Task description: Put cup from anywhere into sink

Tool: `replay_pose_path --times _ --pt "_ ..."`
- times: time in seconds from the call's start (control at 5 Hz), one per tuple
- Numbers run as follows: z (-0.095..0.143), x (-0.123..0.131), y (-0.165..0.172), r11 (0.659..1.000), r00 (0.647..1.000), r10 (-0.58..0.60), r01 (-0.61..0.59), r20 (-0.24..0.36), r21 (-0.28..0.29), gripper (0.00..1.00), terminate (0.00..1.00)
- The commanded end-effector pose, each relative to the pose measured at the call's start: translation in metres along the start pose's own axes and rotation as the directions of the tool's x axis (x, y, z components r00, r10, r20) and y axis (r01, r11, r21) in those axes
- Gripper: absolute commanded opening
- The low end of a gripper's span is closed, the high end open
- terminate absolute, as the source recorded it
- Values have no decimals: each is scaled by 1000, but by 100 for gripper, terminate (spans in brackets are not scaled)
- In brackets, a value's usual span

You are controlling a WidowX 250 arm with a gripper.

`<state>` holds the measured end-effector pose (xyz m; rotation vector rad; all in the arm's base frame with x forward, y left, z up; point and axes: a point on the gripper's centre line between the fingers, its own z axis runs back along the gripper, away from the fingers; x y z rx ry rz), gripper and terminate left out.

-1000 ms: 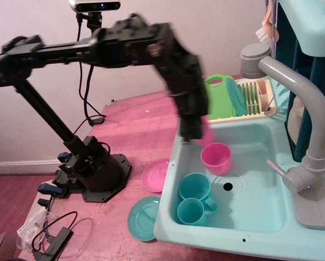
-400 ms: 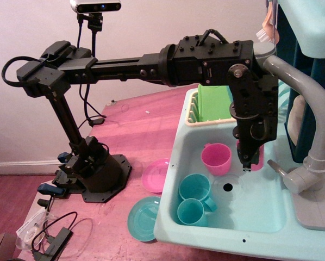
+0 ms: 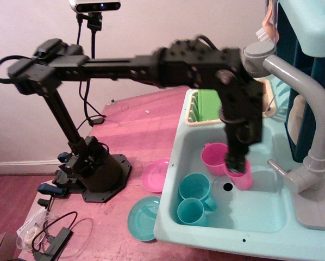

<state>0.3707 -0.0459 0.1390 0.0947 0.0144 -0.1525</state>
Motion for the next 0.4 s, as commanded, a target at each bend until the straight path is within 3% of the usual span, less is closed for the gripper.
replay_pose_path --times 0.0,0.2 --pt "68 -61 26 996 994 51 -58 92 67 100 0" --pt "96 -108 34 988 985 110 -123 131 91 100 100"
